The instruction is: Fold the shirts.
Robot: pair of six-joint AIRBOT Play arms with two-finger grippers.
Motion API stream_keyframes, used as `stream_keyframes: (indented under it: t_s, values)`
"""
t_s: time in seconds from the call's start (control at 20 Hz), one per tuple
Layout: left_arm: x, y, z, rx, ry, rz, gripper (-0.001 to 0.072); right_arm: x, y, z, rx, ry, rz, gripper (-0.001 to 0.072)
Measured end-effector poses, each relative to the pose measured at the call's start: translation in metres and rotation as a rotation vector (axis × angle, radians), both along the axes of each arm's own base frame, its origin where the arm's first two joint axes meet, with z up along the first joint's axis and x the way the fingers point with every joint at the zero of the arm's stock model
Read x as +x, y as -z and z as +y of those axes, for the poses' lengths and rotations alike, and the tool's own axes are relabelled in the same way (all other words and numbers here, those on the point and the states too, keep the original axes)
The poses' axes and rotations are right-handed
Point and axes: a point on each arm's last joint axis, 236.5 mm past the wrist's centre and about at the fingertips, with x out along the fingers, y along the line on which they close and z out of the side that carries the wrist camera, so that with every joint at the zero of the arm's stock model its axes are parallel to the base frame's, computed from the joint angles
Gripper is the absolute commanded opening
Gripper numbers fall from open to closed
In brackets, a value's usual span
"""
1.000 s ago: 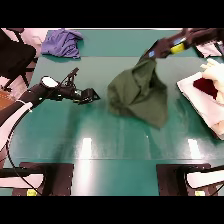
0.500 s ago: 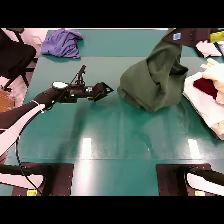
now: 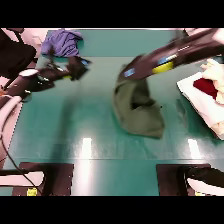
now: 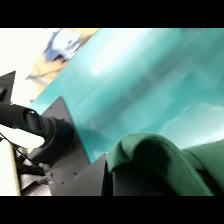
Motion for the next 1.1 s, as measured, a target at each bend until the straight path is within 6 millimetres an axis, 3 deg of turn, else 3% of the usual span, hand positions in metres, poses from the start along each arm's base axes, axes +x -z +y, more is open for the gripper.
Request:
stream_keyframes:
  t_s: [0.1, 0.2, 0.25, 0.35, 0.5, 0.7, 0.85, 0.95, 1.05, 1.1]
  values:
    - [-0.009, -0.032, 0.032, 0.049, -0.030, -0.067, 0.0472, -0.014, 0.050, 0.048, -0.030, -0.068, 0.066, 0.0030]
    - [-0.023, -0.033, 0.049, 0.166, -0.027, -0.070, 0.0474, -0.033, 0.088, 0.084, -0.064, -0.134, 0.115, 0.0030]
    - [-0.031, -0.023, 0.054, 0.238, -0.012, -0.051, 0.0474, -0.041, 0.094, 0.099, -0.061, -0.161, 0.118, 0.0030]
    - [-0.049, 0.006, 0.059, 0.373, 0.044, 0.009, 0.0501, -0.045, 0.081, 0.118, -0.025, -0.186, 0.082, 0.0030]
    - [-0.062, 0.045, 0.070, 0.482, 0.070, 0.097, 0.0500, -0.028, 0.016, 0.125, 0.087, -0.155, -0.035, 0.0030]
    - [-0.059, 0.062, 0.083, 0.520, 0.019, 0.147, 0.0500, 0.002, -0.095, 0.112, 0.317, -0.081, -0.178, 0.0030]
    - [-0.050, 0.062, 0.091, 0.509, -0.037, 0.157, 0.0500, 0.014, -0.167, 0.078, 0.552, -0.052, -0.201, 0.0030]
    - [-0.048, 0.061, 0.092, 0.498, -0.050, 0.161, 0.0500, 0.030, -0.176, 0.041, 0.580, -0.003, -0.196, 0.0030]
    - [-0.048, 0.061, 0.093, 0.496, -0.053, 0.165, 0.0501, 0.046, -0.148, 0.002, 0.481, 0.046, -0.154, 0.0030]
    - [-0.048, 0.061, 0.093, 0.494, -0.054, 0.168, 0.0501, 0.053, -0.122, -0.018, 0.401, 0.073, -0.113, 0.0030]
